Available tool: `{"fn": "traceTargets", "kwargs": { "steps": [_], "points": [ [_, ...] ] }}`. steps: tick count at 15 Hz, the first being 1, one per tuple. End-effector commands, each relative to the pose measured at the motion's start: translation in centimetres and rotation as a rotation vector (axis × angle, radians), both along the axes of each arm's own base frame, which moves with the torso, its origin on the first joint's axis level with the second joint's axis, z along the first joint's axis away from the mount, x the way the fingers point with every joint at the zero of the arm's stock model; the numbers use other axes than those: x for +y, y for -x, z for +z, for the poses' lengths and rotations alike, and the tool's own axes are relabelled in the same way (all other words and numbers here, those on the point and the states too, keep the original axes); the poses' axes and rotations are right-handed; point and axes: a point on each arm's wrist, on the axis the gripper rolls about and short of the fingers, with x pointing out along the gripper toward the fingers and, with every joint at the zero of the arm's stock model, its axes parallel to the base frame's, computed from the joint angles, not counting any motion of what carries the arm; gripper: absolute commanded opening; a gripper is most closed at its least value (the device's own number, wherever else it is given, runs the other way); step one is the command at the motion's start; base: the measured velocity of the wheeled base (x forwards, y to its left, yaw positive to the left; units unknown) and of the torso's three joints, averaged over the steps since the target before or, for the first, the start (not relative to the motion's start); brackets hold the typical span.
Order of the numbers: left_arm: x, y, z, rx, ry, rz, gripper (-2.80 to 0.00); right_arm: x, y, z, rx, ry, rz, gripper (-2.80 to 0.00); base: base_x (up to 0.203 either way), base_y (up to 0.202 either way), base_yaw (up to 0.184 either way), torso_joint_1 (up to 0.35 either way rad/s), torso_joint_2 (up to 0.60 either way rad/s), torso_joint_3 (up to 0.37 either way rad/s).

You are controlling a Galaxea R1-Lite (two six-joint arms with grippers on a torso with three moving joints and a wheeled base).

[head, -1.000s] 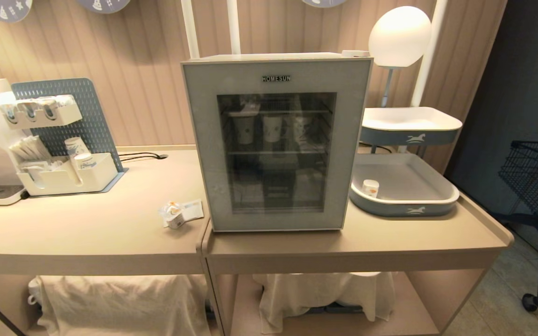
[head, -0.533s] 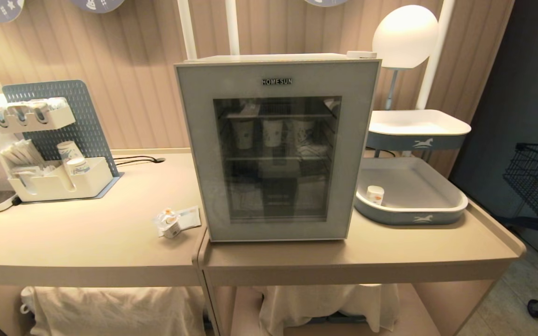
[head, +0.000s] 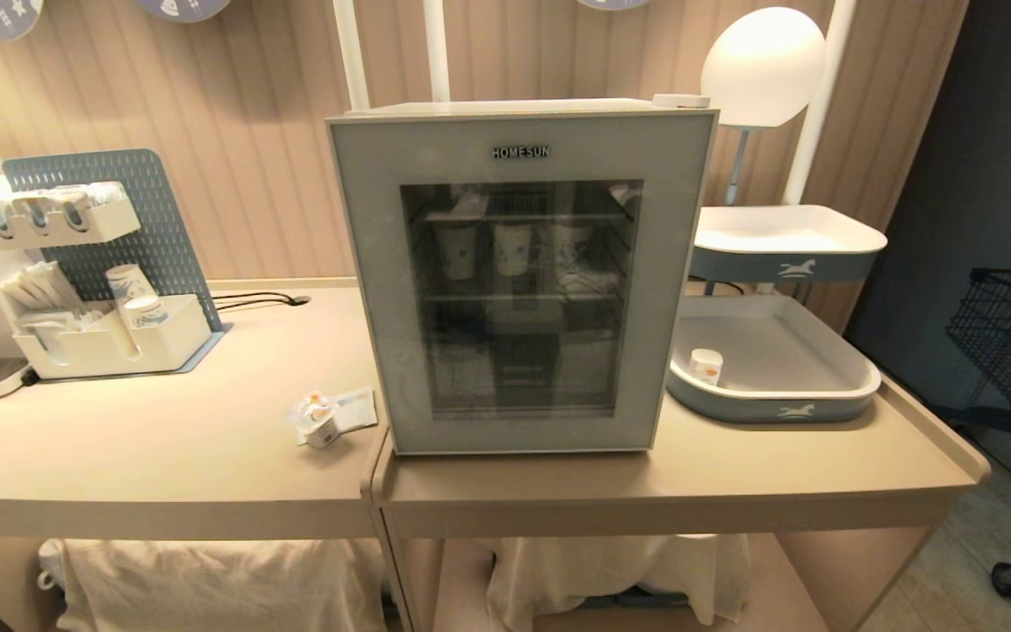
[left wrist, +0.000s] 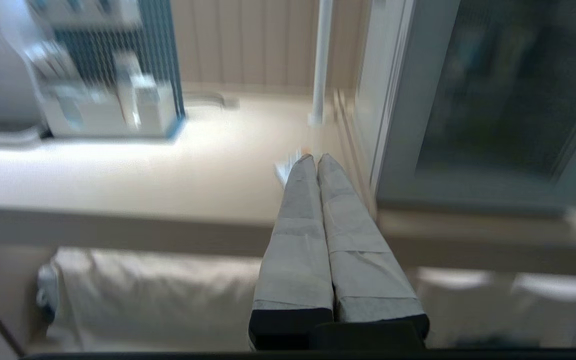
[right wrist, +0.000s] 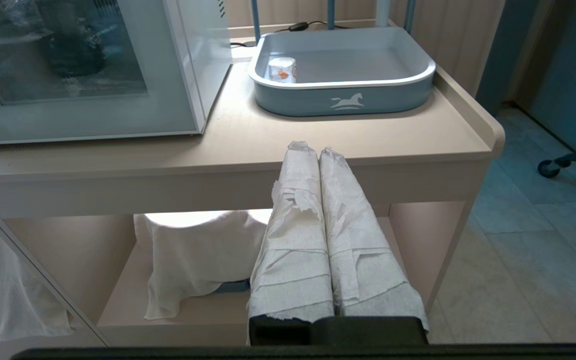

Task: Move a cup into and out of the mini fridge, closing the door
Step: Open the freezer door

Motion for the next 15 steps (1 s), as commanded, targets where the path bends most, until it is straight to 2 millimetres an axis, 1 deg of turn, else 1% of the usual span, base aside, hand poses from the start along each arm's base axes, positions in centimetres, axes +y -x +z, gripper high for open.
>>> {"fn": "traceTargets", "kwargs": {
  "steps": [1,2,3,4,6,7,8,9,10,11,12,13,15],
  "points": [
    [0.1,1.7,8.0,-0.038,0.054,0.014,-2.8,0.0,0.0,0.0,0.002,0.0,0.0,-2.8,0.0,0.0,0.0,0.0,0.0,0.0],
    [0.2,0.8,11.0,0.011,0.094,0.01,-2.8,0.0,0.0,0.0,0.002,0.0,0.0,-2.8,0.0,0.0,0.0,0.0,0.0,0.0],
    [0.3,-1.4,13.2,0.085,0.123,-0.004,-2.8,0.0,0.0,0.0,0.001,0.0,0.0,-2.8,0.0,0.0,0.0,0.0,0.0,0.0],
    [0.2,-4.5,14.6,0.177,0.143,-0.016,-2.8,0.0,0.0,0.0,0.002,0.0,0.0,-2.8,0.0,0.0,0.0,0.0,0.0,0.0],
    [-0.5,-12.7,15.3,0.35,0.16,-0.027,-2.8,0.0,0.0,0.0,0.002,0.0,0.0,-2.8,0.0,0.0,0.0,0.0,0.0,0.0],
    [-0.9,-17.4,15.2,0.418,0.169,-0.035,-2.8,0.0,0.0,0.0,0.002,0.0,0.0,-2.8,0.0,0.0,0.0,0.0,0.0,0.0],
    [-0.9,-21.6,14.8,0.475,0.183,-0.056,-2.8,0.0,0.0,0.0,0.002,0.0,0.0,-2.8,0.0,0.0,0.0,0.0,0.0,0.0],
    [-0.7,-25.2,14.3,0.519,0.204,-0.099,-2.8,0.0,0.0,0.0,0.001,0.0,0.0,-2.8,0.0,0.0,0.0,0.0,0.0,0.0],
    [0.0,-28.7,13.5,0.558,0.234,-0.195,-2.8,0.0,0.0,0.0,0.002,0.0,0.001,-2.8,0.0,0.0,0.0,0.0,0.0,0.0],
    [1.0,-31.2,12.8,0.583,0.267,-0.367,-2.8,0.0,0.0,0.0,0.001,0.0,0.002,-2.8,0.0,0.0,0.0,0.0,0.0,0.0],
    [2.0,-32.8,12.2,0.588,0.296,-0.554,-2.8,0.0,0.0,0.0,0.002,0.0,0.002,-2.8,0.0,0.0,0.0,0.0,0.0,0.0],
    [3.5,-34.9,10.8,0.6,0.324,-0.701,-2.8,0.0,0.0,0.0,0.002,0.0,0.001,-2.8,0.0,0.0,0.0,0.0,0.0,0.0],
    [6.2,-38.4,7.8,0.604,0.329,-0.814,-2.8,0.0,0.0,0.0,0.002,0.0,0.001,-2.8,0.0,0.0,0.0,0.0,0.0,0.0]
  ]
}}
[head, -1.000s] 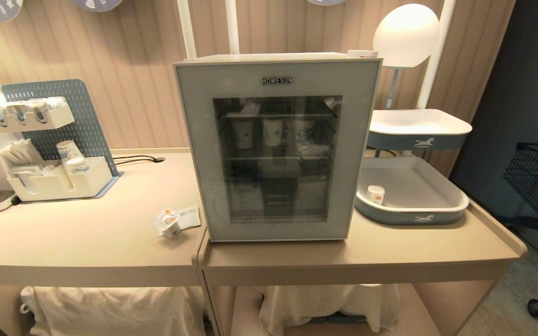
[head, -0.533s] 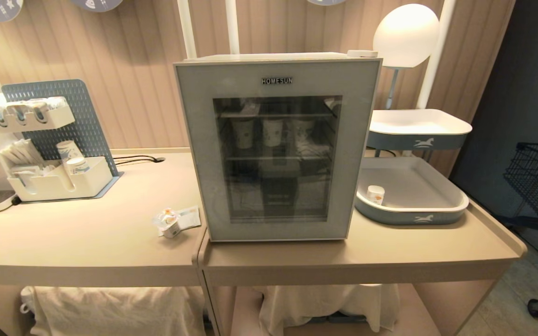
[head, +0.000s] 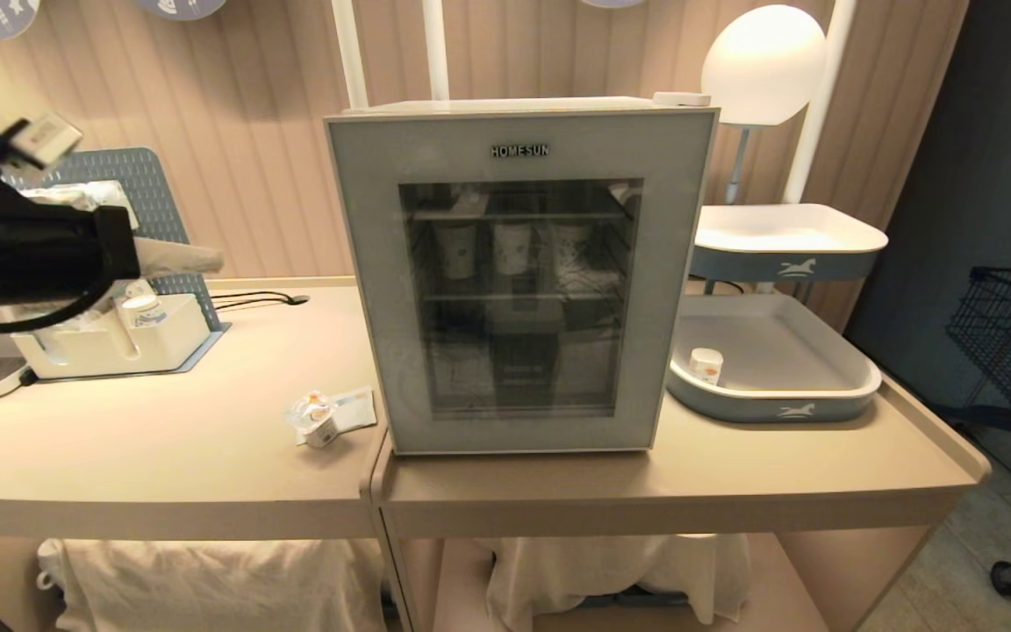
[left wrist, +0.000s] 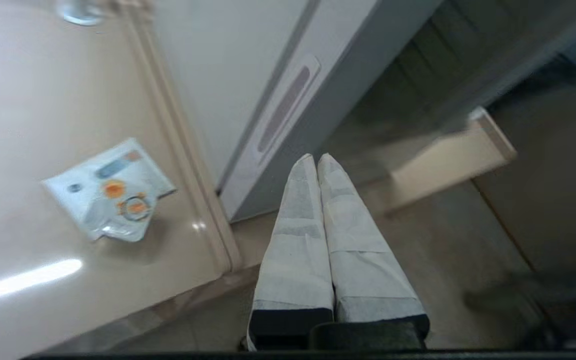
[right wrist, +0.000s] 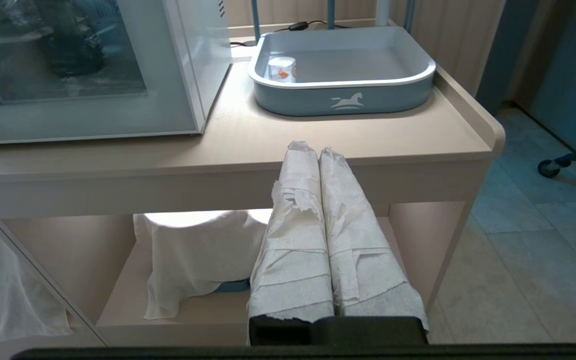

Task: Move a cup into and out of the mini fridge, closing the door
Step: Open the freezer door

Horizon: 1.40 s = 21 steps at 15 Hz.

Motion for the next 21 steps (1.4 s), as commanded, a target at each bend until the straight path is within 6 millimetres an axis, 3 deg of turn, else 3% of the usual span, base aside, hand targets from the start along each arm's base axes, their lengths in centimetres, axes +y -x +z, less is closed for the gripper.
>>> {"fn": "traceTargets", "kwargs": {
  "steps": [1,2,5,9,12,15,21],
  "points": [
    [3.1,-5.5,-5.9,0.083,0.117,-0.217,0.0,0.0,0.0,0.0,0.001,0.0,0.001,-2.8,0.0,0.0,0.0,0.0,0.0,0.0],
    [3.5,-6.5,-7.1,0.055,0.114,-0.278,0.0,0.0,0.0,0.0,0.001,0.001,0.001,-2.8,0.0,0.0,0.0,0.0,0.0,0.0],
    [1.0,-8.4,-8.5,-0.012,0.106,-0.424,0.0,0.0,0.0,0.0,0.001,0.001,0.001,-2.8,0.0,0.0,0.0,0.0,0.0,0.0],
    [0.0,-7.2,-9.7,-0.13,0.08,-0.469,0.0,0.0,0.0,0.0,0.001,0.001,0.001,-2.8,0.0,0.0,0.0,0.0,0.0,0.0],
    [-1.7,-7.0,-9.1,-0.335,0.022,-0.507,0.0,0.0,0.0,0.0,0.001,0.001,0.001,-2.8,0.0,0.0,0.0,0.0,0.0,0.0],
    [-3.0,-7.4,-8.8,-0.386,0.089,-0.502,0.0,0.0,0.0,0.0,0.001,0.001,0.001,-2.8,0.0,0.0,0.0,0.0,0.0,0.0],
    [-5.6,-8.4,-11.1,-0.426,0.143,-0.502,0.0,0.0,0.0,0.0,0.001,0.001,0.001,-2.8,0.0,0.0,0.0,0.0,0.0,0.0]
  ]
}}
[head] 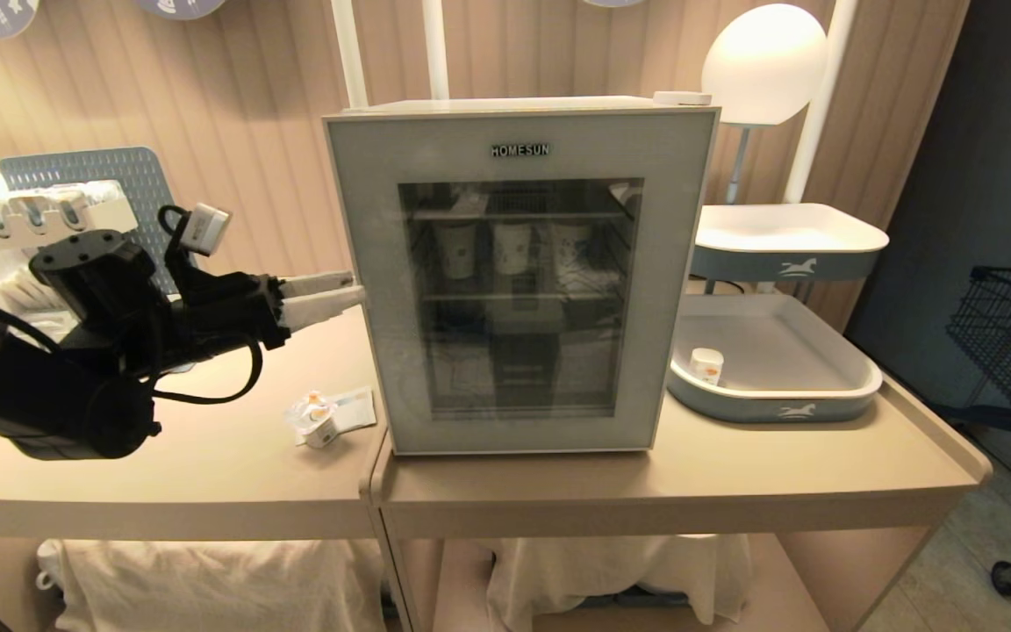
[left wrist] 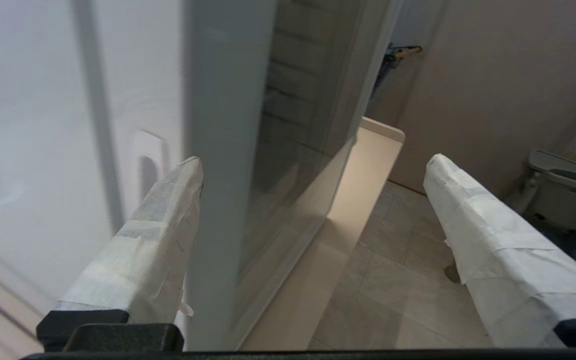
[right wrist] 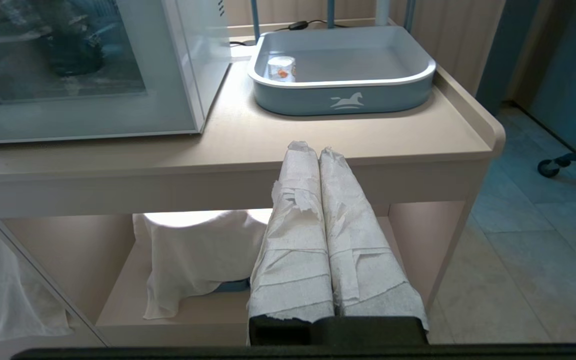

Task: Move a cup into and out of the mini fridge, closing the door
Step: Open the freezer door

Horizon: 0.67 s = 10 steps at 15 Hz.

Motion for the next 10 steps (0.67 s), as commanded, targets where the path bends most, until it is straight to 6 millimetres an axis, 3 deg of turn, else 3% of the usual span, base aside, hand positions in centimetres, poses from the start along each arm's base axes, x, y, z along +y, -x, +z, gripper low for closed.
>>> {"fn": "traceTargets", "kwargs": {
  "steps": [1,10],
  "points": [
    [-0.6,-0.4,-1.1,0.024,-0.001,-0.022,0.0,0.0,0.0,0.0,0.001,0.0,0.0,-2.8,0.0,0.0,0.0,0.0,0.0,0.0],
    [-0.4,-0.7,-3.7,0.043,-0.021,0.021,0.0,0.0,0.0,0.0,0.001,0.0,0.0,-2.8,0.0,0.0,0.0,0.0,0.0,0.0]
  ]
}}
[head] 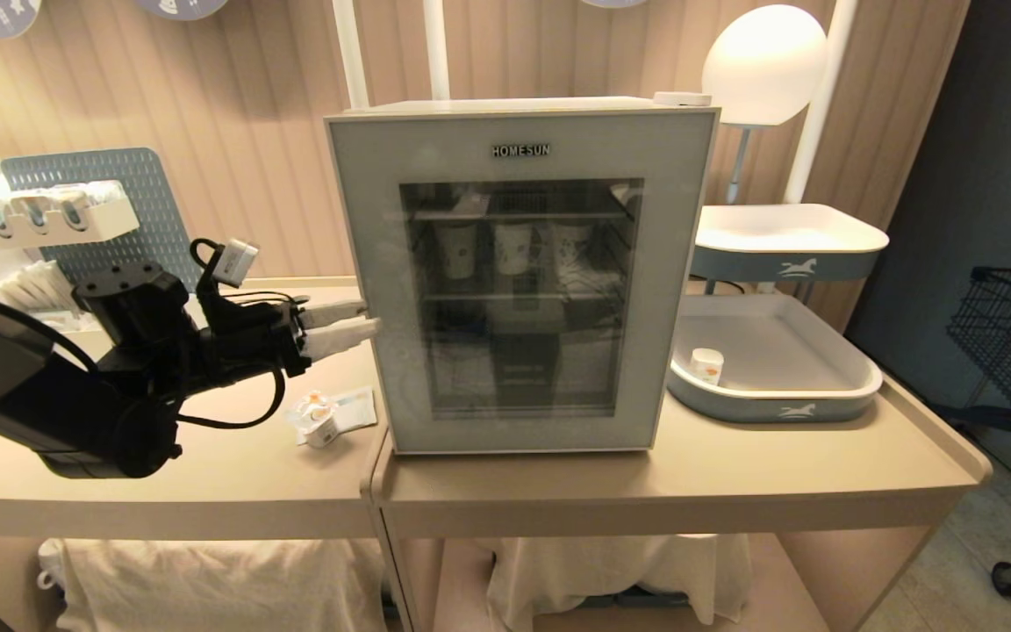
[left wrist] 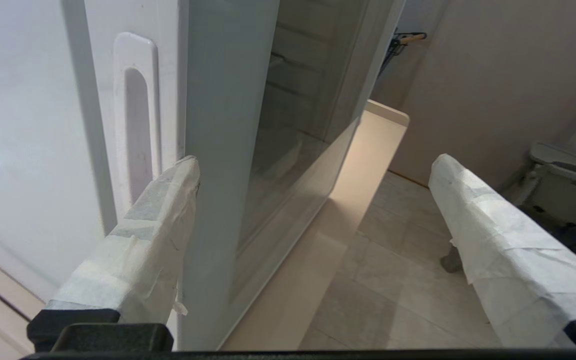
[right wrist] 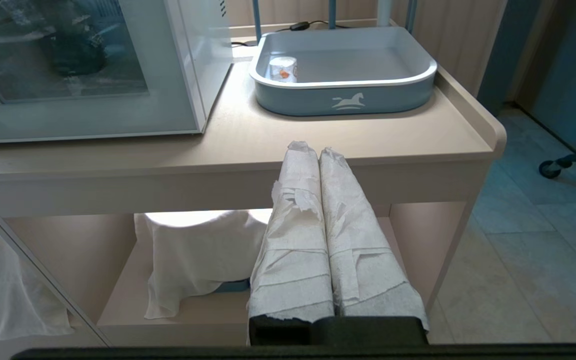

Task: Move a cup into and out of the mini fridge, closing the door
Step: Open the freezer door

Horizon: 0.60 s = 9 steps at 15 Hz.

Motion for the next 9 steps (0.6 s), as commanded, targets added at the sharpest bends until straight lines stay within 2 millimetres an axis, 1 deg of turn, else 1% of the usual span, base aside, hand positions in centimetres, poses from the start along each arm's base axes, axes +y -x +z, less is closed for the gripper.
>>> {"fn": "traceTargets", "kwargs": {
  "steps": [1,2,4,5,8,9],
  "points": [
    [0.1,-0.2,-0.7,-0.015,-0.007,0.025,0.0,0.0,0.0,0.0,0.001,0.0,0.0,-2.8,0.0,0.0,0.0,0.0,0.0,0.0],
    [0.4,0.0,-0.7,-0.024,-0.011,0.049,0.0,0.0,0.0,0.0,0.001,0.0,0.0,-2.8,0.0,0.0,0.0,0.0,0.0,0.0],
    [1.1,0.7,0.1,-0.032,-0.008,0.078,0.0,0.0,0.0,0.0,0.002,0.0,0.0,-2.8,0.0,0.0,0.0,0.0,0.0,0.0],
    [1.3,0.8,0.1,-0.028,-0.008,0.086,0.0,0.0,0.0,0.0,0.003,0.0,0.0,-2.8,0.0,0.0,0.0,0.0,0.0,0.0],
    [1.4,0.3,-0.9,-0.002,-0.007,0.107,0.0,0.0,0.0,0.0,0.003,0.0,0.0,-2.8,0.0,0.0,0.0,0.0,0.0,0.0],
    [1.1,0.1,-1.3,0.005,-0.007,0.106,0.0,0.0,0.0,0.0,0.003,0.0,0.0,-2.8,0.0,0.0,0.0,0.0,0.0,0.0]
  ]
}}
